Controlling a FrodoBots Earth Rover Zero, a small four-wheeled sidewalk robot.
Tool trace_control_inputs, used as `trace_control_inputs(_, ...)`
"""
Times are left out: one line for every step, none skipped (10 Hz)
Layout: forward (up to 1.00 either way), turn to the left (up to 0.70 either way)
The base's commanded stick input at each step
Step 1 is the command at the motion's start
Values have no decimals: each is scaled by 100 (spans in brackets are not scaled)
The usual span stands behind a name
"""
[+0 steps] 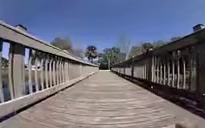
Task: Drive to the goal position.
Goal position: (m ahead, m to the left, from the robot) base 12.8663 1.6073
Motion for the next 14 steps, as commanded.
trace_control_inputs(70,0)
trace_control_inputs(70,0)
trace_control_inputs(70,0)
trace_control_inputs(70,0)
trace_control_inputs(70,0)
trace_control_inputs(70,0)
trace_control_inputs(70,0)
trace_control_inputs(70,0)
trace_control_inputs(70,0)
trace_control_inputs(70,0)
trace_control_inputs(70,0)
trace_control_inputs(70,0)
trace_control_inputs(70,-27)
trace_control_inputs(70,0)
